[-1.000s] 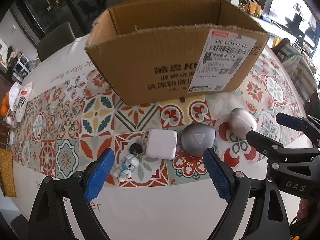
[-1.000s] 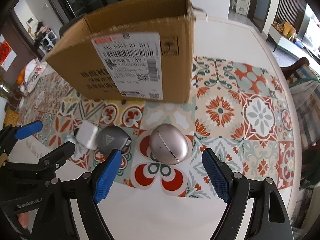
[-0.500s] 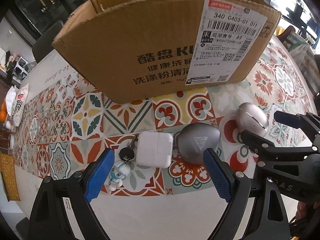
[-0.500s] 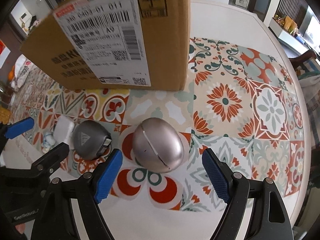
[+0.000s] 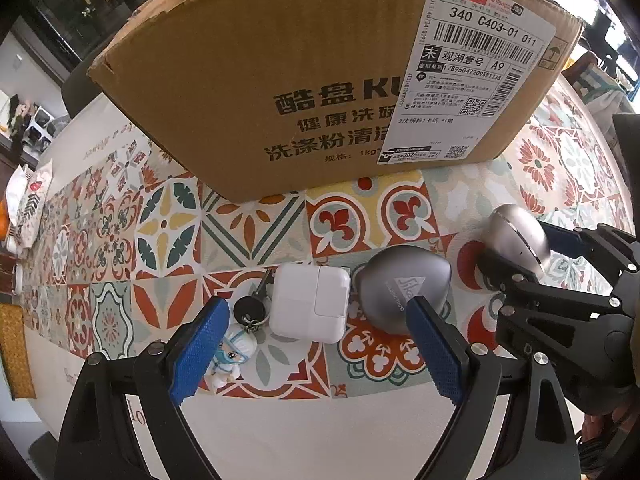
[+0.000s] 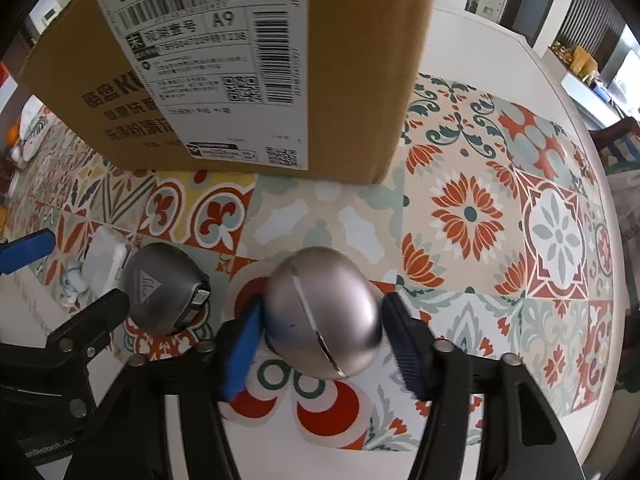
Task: Organize rigid objects
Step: 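Reach the right gripper to the silver egg-shaped speaker and close on it, then grasp the astronaut figurine keychain with the left gripper while the right gripper holds the silver speaker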
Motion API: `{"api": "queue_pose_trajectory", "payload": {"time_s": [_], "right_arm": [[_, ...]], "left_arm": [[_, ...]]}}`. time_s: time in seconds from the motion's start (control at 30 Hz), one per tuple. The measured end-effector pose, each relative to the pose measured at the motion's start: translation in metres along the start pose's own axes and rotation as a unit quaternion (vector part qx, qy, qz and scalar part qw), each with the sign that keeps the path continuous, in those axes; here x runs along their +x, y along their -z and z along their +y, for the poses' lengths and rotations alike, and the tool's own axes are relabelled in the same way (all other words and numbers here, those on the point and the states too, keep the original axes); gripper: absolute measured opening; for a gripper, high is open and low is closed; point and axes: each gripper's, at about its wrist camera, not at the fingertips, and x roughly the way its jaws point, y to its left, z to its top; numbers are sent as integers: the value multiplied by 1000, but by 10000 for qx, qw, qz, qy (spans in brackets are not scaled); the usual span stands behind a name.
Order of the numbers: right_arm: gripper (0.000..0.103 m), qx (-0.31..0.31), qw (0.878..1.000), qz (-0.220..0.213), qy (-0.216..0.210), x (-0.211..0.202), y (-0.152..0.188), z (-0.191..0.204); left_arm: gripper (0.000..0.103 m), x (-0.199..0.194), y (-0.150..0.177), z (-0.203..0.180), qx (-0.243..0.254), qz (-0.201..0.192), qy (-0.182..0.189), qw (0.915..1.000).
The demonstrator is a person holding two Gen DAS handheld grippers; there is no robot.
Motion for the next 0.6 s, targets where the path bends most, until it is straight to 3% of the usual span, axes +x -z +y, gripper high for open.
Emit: {"api": "queue_pose_trajectory", "payload": {"time_s": [0.2,0.6], "right_arm": [[56,104,9999,27,5,-1,0,4],[56,270,9992,-218,-204,-55,16,11]], "left_arm": [[91,-4,2,3,-51,-49,125,9999],[91,-28,22,24,-178,-282,547,9979]]}}
